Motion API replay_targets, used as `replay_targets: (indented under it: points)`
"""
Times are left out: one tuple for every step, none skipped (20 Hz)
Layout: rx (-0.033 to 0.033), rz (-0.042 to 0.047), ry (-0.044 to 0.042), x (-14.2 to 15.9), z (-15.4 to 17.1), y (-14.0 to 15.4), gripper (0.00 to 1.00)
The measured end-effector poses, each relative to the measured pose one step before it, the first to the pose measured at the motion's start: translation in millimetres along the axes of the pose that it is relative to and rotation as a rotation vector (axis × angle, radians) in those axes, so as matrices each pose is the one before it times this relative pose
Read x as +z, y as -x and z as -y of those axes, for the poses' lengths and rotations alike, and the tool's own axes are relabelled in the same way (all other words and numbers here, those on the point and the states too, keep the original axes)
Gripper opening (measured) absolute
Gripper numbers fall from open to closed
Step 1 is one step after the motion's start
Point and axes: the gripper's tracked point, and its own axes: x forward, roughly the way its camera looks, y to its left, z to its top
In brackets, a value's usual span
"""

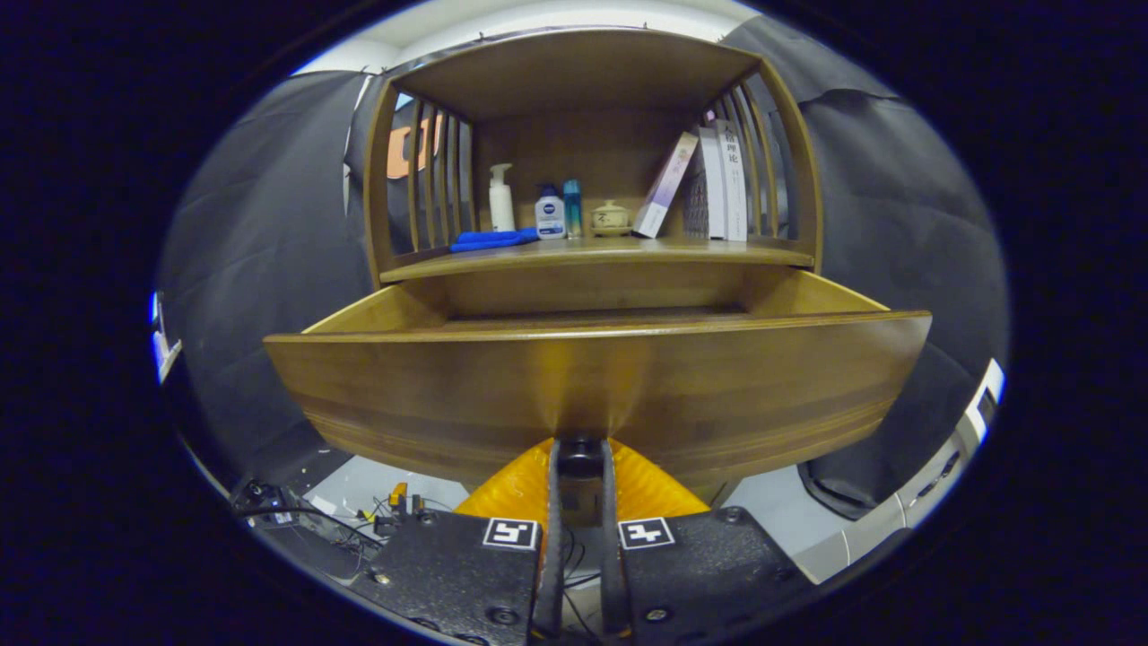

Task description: Pull open the drawer, take out the items inside it, and place them on the countertop above the cabinet.

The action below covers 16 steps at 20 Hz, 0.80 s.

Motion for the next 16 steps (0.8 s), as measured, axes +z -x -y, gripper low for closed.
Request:
replay_targets:
  points:
    - [0.00162,-0.00647,0.00205,-1.69,0.09,2.61,0.2]
    - [0.00193,-0.00684,0.00518,-0.98,-0.95,1.21,0.2]
    - [0.00038,-0.00725,0.0146,-1.61,-0.91,2.09,0.2]
    - [-0.00297,-0.01169,0.00083,0.07,-0.05,0.21,0.2]
    - [-0.0004,-0.01893,0.006,-0.72,-0.67,-0.02,0.2]
    - [-0.00325,-0.0262,0.00391,0.3,1.13,2.12,0.22]
    - [0.00518,-0.0275,0.00741,-0.21,-0.08,3.13,0.28]
    - [0.01653,-0.03606,0.02185,-0.75,-3.29,3.08,0.3]
    - [0.01578,-0.03688,0.03273,-1.87,-0.58,4.63,0.35]
    - [0.02299,-0.02538,0.02683,2.13,-1.32,4.65,0.38]
    - [0.03469,-0.01506,0.0059,2.76,-3.53,6.56,0.44]
    - [0.05618,-0.00414,-0.00562,6.66,-9.17,8.8,0.44]
    - [0.03565,0.0008,-0.00483,7.55,-6.71,8.07,0.45]
    - [0.0245,-0.00016,0.00321,9.4,-3.85,6.58,0.48]
    - [0.01947,-0.0147,0.0014,5.86,-3.9,4.89,0.53]
    - [0.03256,-0.00372,-0.00089,8.94,-4.91,4.26,0.58]
